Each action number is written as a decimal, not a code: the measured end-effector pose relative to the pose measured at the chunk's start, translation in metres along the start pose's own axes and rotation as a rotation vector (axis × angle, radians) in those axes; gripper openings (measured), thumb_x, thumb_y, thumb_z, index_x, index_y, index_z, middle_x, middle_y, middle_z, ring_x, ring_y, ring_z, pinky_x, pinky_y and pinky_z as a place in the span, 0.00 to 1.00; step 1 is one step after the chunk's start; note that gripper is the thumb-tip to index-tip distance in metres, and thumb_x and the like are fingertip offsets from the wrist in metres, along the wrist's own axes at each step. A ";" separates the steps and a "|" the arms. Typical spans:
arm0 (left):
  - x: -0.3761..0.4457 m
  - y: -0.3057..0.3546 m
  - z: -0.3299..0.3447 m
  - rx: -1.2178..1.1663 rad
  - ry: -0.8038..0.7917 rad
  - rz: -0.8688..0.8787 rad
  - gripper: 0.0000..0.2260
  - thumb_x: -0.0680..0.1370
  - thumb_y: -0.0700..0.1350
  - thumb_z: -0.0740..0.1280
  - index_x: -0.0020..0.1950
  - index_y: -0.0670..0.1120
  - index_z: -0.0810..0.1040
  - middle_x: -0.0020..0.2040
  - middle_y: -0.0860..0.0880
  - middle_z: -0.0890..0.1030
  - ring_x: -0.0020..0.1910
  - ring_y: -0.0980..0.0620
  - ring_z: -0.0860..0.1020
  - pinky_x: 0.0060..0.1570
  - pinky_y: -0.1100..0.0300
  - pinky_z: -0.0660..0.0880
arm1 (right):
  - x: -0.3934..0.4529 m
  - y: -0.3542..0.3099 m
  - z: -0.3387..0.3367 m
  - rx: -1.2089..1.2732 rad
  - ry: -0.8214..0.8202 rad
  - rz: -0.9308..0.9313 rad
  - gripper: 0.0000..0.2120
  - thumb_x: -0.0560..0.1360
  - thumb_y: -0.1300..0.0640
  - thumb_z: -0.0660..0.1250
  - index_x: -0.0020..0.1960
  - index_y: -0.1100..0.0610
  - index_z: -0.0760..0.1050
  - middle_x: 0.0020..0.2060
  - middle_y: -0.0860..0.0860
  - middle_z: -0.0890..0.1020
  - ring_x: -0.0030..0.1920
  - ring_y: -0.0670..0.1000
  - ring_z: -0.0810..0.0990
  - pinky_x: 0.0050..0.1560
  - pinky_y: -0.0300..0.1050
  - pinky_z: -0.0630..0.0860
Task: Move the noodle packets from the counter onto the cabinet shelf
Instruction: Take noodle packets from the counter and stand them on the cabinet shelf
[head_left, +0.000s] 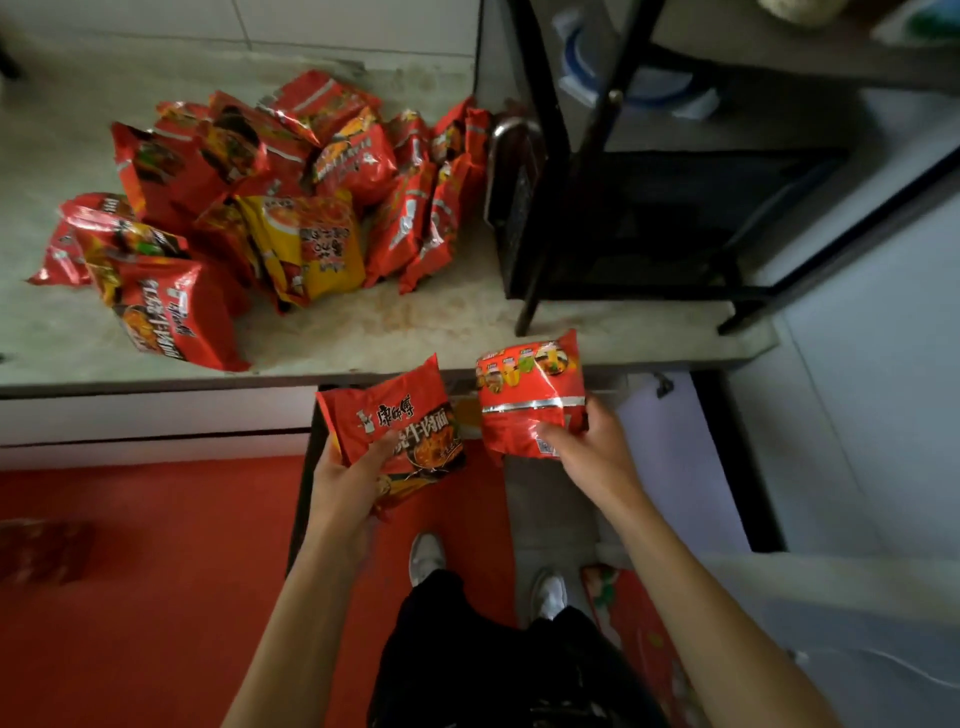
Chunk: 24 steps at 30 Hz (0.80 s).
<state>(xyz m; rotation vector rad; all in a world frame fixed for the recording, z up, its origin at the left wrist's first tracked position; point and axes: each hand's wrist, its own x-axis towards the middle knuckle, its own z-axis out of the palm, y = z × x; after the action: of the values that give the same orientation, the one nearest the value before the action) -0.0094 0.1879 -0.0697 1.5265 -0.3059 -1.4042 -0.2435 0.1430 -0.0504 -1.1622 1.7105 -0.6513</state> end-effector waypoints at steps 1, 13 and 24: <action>-0.006 -0.010 0.005 0.025 -0.003 -0.001 0.15 0.74 0.41 0.73 0.61 0.47 0.78 0.50 0.43 0.86 0.46 0.41 0.85 0.45 0.42 0.81 | -0.005 0.012 -0.008 -0.007 0.002 0.008 0.13 0.73 0.58 0.72 0.56 0.51 0.76 0.47 0.45 0.83 0.46 0.42 0.82 0.46 0.39 0.78; -0.023 -0.132 0.102 0.172 0.005 -0.176 0.12 0.74 0.41 0.73 0.56 0.49 0.80 0.47 0.45 0.86 0.44 0.42 0.85 0.42 0.46 0.82 | -0.023 0.151 -0.094 -0.049 0.062 0.156 0.09 0.72 0.59 0.69 0.45 0.48 0.72 0.40 0.50 0.82 0.40 0.50 0.81 0.41 0.47 0.78; 0.137 -0.291 0.129 0.192 0.010 -0.106 0.13 0.72 0.44 0.75 0.55 0.50 0.81 0.47 0.46 0.86 0.44 0.45 0.85 0.45 0.49 0.81 | 0.106 0.331 -0.025 0.128 0.148 0.149 0.09 0.73 0.60 0.69 0.49 0.50 0.74 0.40 0.46 0.81 0.38 0.42 0.79 0.32 0.33 0.69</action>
<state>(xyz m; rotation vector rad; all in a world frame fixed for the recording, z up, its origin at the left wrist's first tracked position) -0.2016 0.1612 -0.3567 1.7274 -0.3665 -1.4836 -0.4148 0.1809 -0.3516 -0.9070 1.8311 -0.7586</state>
